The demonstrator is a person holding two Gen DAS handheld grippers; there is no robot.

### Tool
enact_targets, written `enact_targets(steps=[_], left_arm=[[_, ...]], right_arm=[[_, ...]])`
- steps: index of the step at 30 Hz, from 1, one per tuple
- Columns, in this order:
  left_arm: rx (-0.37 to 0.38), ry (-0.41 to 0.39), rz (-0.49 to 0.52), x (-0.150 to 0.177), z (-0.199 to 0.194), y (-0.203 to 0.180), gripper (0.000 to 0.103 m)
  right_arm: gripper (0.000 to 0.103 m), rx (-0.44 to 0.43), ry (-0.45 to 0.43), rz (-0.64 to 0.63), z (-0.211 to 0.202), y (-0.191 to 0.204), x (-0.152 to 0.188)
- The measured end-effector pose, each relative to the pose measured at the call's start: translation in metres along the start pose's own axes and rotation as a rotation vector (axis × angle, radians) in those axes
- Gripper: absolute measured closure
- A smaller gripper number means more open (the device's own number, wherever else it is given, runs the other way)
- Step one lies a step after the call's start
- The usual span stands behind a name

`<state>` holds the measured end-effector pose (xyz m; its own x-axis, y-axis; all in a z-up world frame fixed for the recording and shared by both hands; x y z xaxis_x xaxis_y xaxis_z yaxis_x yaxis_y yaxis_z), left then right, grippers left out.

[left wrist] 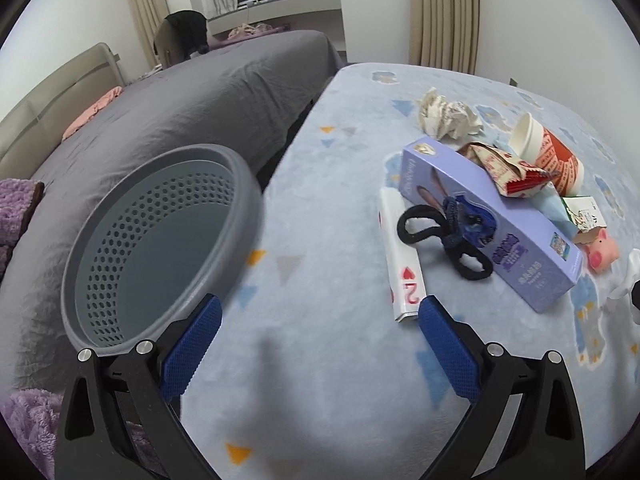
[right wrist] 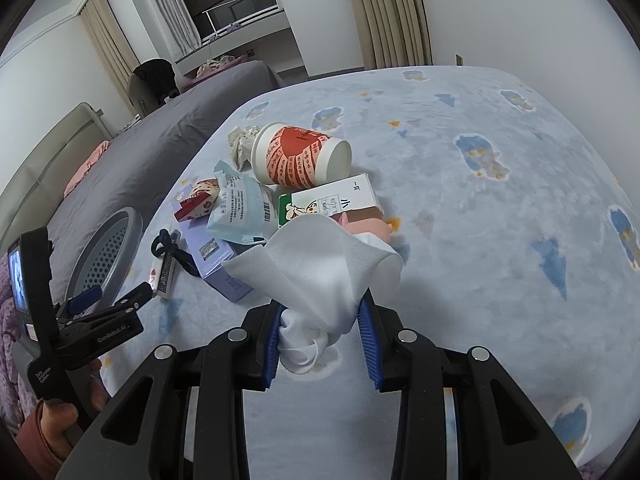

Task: Collect trash
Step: 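Grasp the playing card with the left tool while the right tool holds the tissue, then carry both items over the grey basket and open both tools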

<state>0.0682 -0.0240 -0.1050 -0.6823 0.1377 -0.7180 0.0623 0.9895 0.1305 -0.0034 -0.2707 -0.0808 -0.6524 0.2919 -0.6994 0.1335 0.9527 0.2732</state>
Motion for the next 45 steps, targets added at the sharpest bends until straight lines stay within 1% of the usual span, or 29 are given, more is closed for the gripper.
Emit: enact_targets(steps=[4,8,12,16,24,27,29,30,31,32,33,34,35,37,41,45], left_arm=[[-0.022,0.015,-0.024,0.002,0.002,0.014,0.006],[-0.014,0.016,-0.045,0.002,0.003,0.020,0.007],[0.012,0.012,-0.033,0.000,0.002,0.011,0.006],[0.040,0.030,-0.015,-0.003,0.011,-0.004,0.006],[0.037,0.035,-0.001,-0.010,0.029,-0.016,0.007],[0.043,0.036,0.000,-0.011,0.033,-0.017,0.010],[0.067,0.052,0.003,-0.009,0.036,-0.020,0.026],[0.089,0.062,-0.001,-0.008,0.037,-0.021,0.029],[0.106,0.060,-0.008,-0.009,0.037,-0.022,0.036],[0.122,0.061,-0.010,-0.009,0.036,-0.024,0.045],[0.149,0.064,-0.011,-0.009,0.035,-0.026,0.049],[0.157,0.063,-0.008,-0.009,0.033,-0.027,0.057],[0.165,0.061,-0.003,-0.008,0.032,-0.029,0.068],[0.186,0.060,0.008,-0.007,0.028,-0.031,0.080],[0.203,0.049,0.011,-0.006,0.019,-0.028,0.081],[0.195,0.018,0.011,-0.008,0.006,-0.017,0.081]], right_arm=[[0.070,0.000,0.002,-0.005,0.001,0.003,0.000],[0.070,0.002,0.004,-0.006,0.002,0.004,0.000],[0.070,0.003,0.008,-0.007,0.004,0.005,0.001],[0.070,0.004,0.013,-0.004,0.006,0.004,0.001],[0.070,-0.007,0.019,0.005,0.007,0.003,0.000],[0.070,-0.012,0.022,0.007,0.008,0.003,0.000],[0.070,-0.015,0.022,0.006,0.008,0.004,0.000],[0.070,-0.016,0.022,0.006,0.007,0.005,0.000],[0.070,-0.017,0.021,0.005,0.007,0.005,0.000],[0.070,-0.017,0.020,0.003,0.007,0.005,0.000],[0.070,-0.016,0.020,0.003,0.007,0.005,0.000],[0.070,-0.017,0.020,0.002,0.006,0.006,0.000],[0.070,-0.017,0.020,0.002,0.006,0.006,0.000],[0.070,-0.014,0.018,-0.004,0.006,0.007,0.000],[0.070,-0.011,0.013,-0.017,0.005,0.012,0.001],[0.070,-0.011,0.010,-0.027,0.004,0.017,0.002]])
Point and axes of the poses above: each gripper's, at about its wrist camera, not at the fingertips, and z roughly the way its jaws point, y to its left, x to its underside, the point moved 6 cm from there along z, roughly the way its jaws point, and after that the axes turned 8 degrees about -y, right-handed, at the moved point
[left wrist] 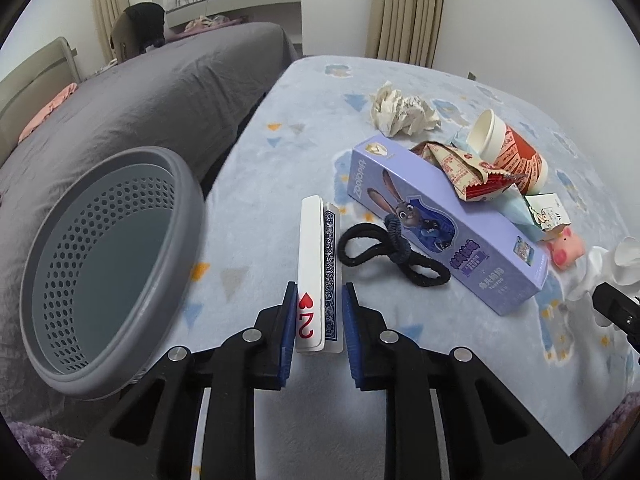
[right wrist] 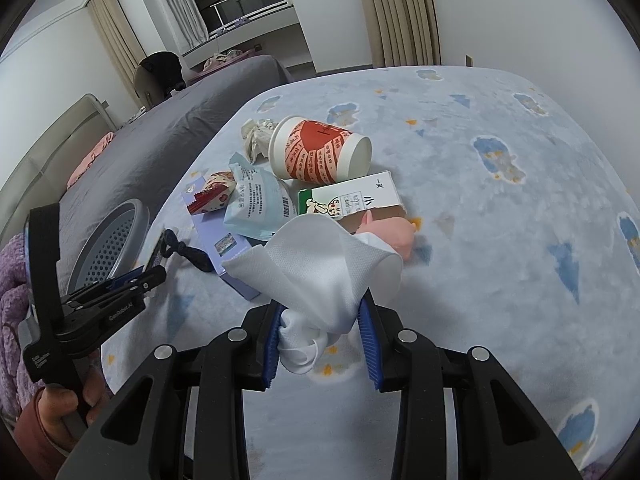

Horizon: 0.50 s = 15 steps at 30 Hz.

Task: Collect trash
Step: 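Carry both items over the grey basket and open both tools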

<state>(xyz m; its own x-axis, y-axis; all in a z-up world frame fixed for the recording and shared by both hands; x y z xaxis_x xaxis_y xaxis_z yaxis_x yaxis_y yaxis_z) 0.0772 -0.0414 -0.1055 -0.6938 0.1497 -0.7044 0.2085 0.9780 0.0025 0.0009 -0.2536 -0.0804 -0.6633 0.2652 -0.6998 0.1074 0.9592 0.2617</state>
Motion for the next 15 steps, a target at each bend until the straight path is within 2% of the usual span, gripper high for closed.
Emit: enact_targets(steps=[9,15], left_arm=[[-0.070,-0.086,-0.001,-0.008,-0.036,0.033,0.081],[-0.136,-0.122,-0.034,-0.014,-0.053,0.076,0.081]], right_arm=[[0.070,-0.020,0.000,-0.066,-0.002,0.035,-0.002],[0.070,-0.068,-0.007,-0.114,0.001,0.077,-0.010]])
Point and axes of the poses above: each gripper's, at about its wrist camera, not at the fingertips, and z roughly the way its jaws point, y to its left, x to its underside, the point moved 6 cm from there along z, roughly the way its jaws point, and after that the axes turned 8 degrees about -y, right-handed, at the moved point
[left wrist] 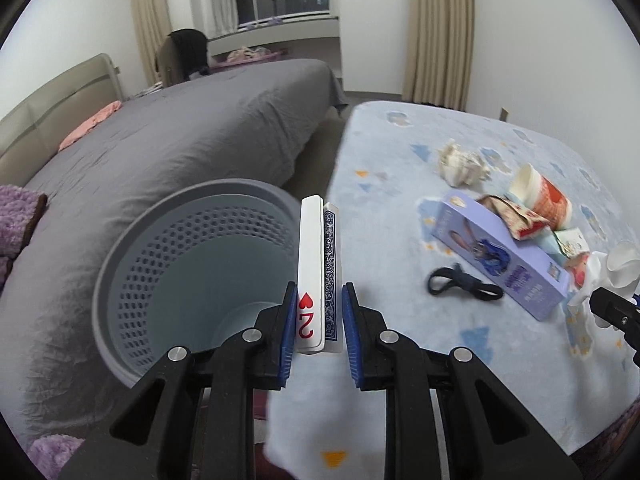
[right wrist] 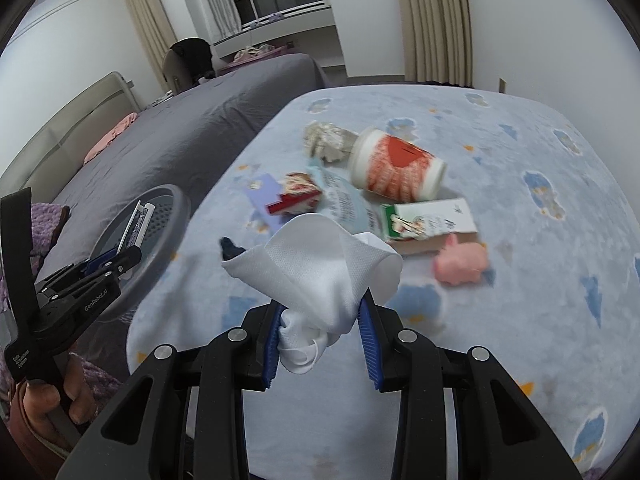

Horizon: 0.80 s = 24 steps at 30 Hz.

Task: Collect trash
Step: 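Carry both items over the grey basket and open both tools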

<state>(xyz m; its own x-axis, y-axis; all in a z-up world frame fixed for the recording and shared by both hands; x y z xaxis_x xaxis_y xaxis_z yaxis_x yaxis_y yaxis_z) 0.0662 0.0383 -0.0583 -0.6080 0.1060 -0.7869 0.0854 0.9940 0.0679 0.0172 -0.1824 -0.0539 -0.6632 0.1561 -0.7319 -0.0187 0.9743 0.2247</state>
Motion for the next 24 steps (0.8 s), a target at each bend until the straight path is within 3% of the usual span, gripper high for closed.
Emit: enact_targets(steps=[6,12,18,24], left_arm=[[-0.088,-0.026,-0.064,-0.005,-0.003,0.056,0.081],[-0.121,0.012,-0.146,0.002,0.013,0.105,0.081],[-0.145,0.058,-0.196,0.013,0.028,0.136,0.081],[-0.160,0.060,-0.231,0.012,0.032,0.155,0.080]], right_arm=[[0.070,-0.074,0.005,-0.063,0.021,0.055,-0.019],[0.070,-0.171,0.036,-0.137,0.056,0.119,-0.030],[0.070,-0.264,0.087,-0.194,0.096,0.177,-0.033],[0.070,-0.333,0.148,-0.227,0.130,0.209,-0.033]])
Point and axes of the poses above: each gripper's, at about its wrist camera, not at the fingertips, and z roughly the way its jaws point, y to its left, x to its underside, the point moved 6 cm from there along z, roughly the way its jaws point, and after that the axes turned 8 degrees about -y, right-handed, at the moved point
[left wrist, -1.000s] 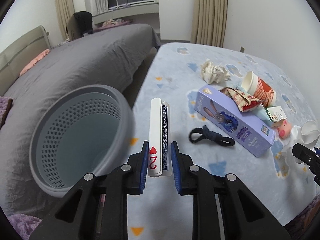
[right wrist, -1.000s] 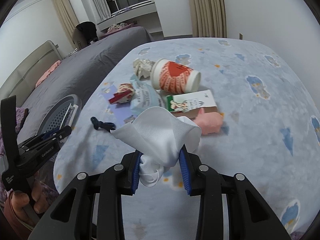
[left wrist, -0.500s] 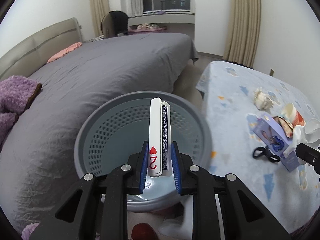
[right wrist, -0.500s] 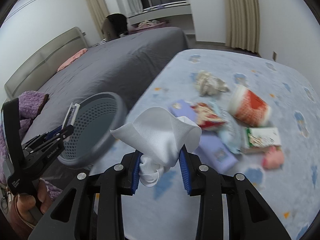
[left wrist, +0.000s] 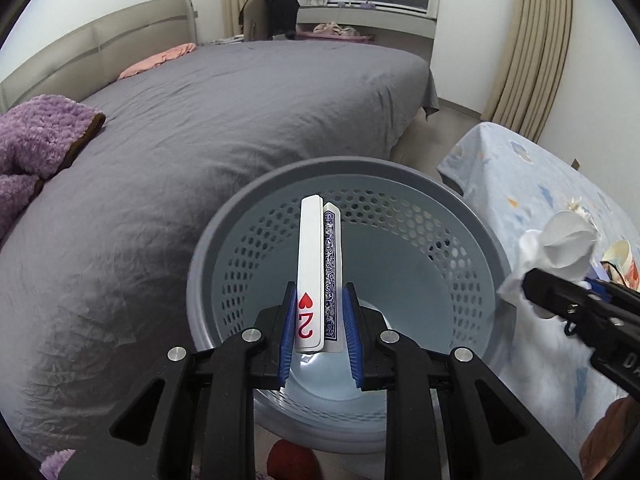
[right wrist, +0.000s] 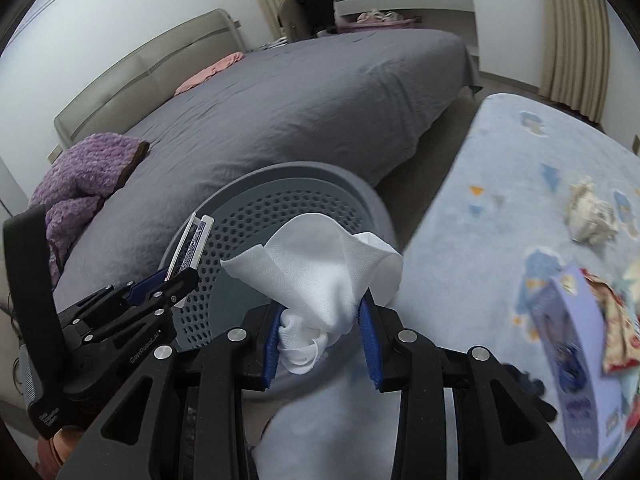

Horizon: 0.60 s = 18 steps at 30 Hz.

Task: Collect trash
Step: 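Carry both items over the grey basket and open both tools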

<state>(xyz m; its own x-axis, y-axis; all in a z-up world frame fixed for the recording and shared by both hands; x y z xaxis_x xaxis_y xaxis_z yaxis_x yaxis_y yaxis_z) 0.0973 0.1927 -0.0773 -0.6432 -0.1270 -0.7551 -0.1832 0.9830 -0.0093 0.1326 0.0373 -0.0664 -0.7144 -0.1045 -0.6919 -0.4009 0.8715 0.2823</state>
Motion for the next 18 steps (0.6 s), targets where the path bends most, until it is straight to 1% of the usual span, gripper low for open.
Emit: enact_targets(steps=[4,9,11,12,14,15,16,17,18], left_arm=[[-0.010,0.006,-0.013,-0.003,0.007,0.008,0.080],[-0.004,0.006,-0.025,-0.005,0.011,0.010,0.079],[0.000,0.007,-0.034,-0.006,0.012,0.012,0.079],[0.002,0.009,-0.037,-0.006,0.011,0.012,0.079],[0.005,0.013,-0.040,-0.006,0.013,0.012,0.077],[0.004,0.014,-0.041,-0.006,0.013,0.013,0.076],[0.002,0.014,-0.042,-0.006,0.013,0.013,0.071],[0.000,0.014,-0.043,-0.006,0.013,0.013,0.063],[-0.004,0.012,-0.045,-0.006,0.013,0.014,0.057]], right_arm=[[0.069,-0.016,0.023,-0.040,0.015,0.008,-0.004],[0.069,-0.020,0.025,-0.052,0.025,0.013,-0.007],[0.068,-0.018,0.024,-0.056,0.026,0.013,-0.008],[0.065,-0.017,0.021,-0.057,0.027,0.014,-0.009],[0.053,-0.019,0.011,-0.055,0.026,0.013,-0.012],[0.041,-0.023,0.004,-0.053,0.026,0.013,-0.014],[0.039,-0.022,-0.008,-0.051,0.024,0.012,-0.015],[0.039,-0.016,-0.016,-0.051,0.023,0.011,-0.016],[0.039,-0.010,-0.019,-0.051,0.022,0.011,-0.017]])
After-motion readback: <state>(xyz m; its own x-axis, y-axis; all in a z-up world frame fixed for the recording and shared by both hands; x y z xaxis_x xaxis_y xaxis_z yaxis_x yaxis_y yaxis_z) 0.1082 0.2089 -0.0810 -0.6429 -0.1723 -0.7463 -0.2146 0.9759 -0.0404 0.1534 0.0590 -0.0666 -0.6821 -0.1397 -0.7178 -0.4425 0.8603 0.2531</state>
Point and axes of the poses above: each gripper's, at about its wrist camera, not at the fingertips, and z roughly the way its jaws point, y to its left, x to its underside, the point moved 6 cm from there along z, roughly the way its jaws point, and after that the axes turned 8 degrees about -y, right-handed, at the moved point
